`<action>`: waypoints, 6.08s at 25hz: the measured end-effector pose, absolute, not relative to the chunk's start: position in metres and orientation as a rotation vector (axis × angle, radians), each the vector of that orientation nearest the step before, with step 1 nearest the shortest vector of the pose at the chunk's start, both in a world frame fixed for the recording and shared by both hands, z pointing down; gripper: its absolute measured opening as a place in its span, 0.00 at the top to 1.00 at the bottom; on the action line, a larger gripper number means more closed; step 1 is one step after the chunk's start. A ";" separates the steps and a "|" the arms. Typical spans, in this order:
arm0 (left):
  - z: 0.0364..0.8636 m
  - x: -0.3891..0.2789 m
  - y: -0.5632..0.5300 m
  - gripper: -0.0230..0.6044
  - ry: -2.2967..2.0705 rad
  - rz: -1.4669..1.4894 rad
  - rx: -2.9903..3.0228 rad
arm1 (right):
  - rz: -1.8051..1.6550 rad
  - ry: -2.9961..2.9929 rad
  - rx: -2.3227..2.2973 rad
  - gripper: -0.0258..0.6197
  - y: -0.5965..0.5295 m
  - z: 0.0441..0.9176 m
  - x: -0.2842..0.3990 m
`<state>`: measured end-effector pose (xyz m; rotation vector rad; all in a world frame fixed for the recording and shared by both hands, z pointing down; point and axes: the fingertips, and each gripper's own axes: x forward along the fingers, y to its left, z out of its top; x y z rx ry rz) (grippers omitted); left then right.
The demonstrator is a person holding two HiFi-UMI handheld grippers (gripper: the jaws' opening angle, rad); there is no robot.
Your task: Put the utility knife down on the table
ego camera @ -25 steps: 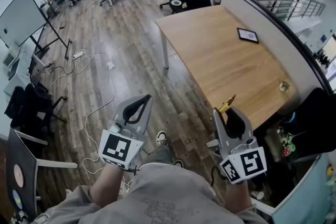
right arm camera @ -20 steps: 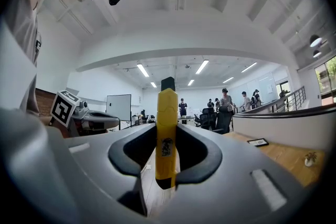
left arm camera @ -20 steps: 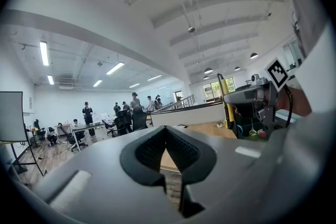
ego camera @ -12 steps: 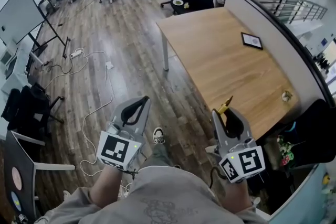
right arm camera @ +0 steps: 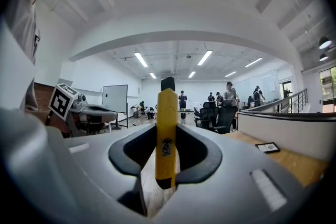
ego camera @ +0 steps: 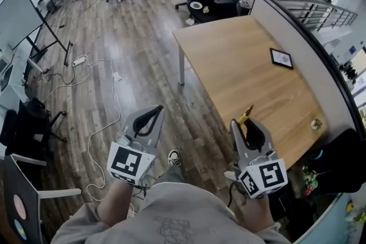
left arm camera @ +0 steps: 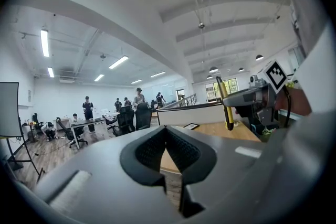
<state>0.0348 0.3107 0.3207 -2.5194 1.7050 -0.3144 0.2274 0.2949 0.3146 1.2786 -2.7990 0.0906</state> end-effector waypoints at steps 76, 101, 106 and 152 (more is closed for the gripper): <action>0.331 -0.142 -0.318 0.96 1.374 -0.538 -2.660 | 0.244 -2.536 1.509 0.77 -0.303 0.360 0.067; 0.370 -0.185 -0.369 0.96 1.287 -0.601 -2.741 | 0.378 -2.305 1.439 0.77 -0.352 0.418 0.004; 0.405 -0.192 -0.382 0.96 1.310 -0.669 -2.779 | 0.448 -2.175 1.322 0.77 -0.381 0.488 -0.003; 0.509 -0.239 -0.407 0.96 1.264 -0.883 -2.890 | 0.697 -2.064 1.201 0.77 -0.415 0.617 -0.057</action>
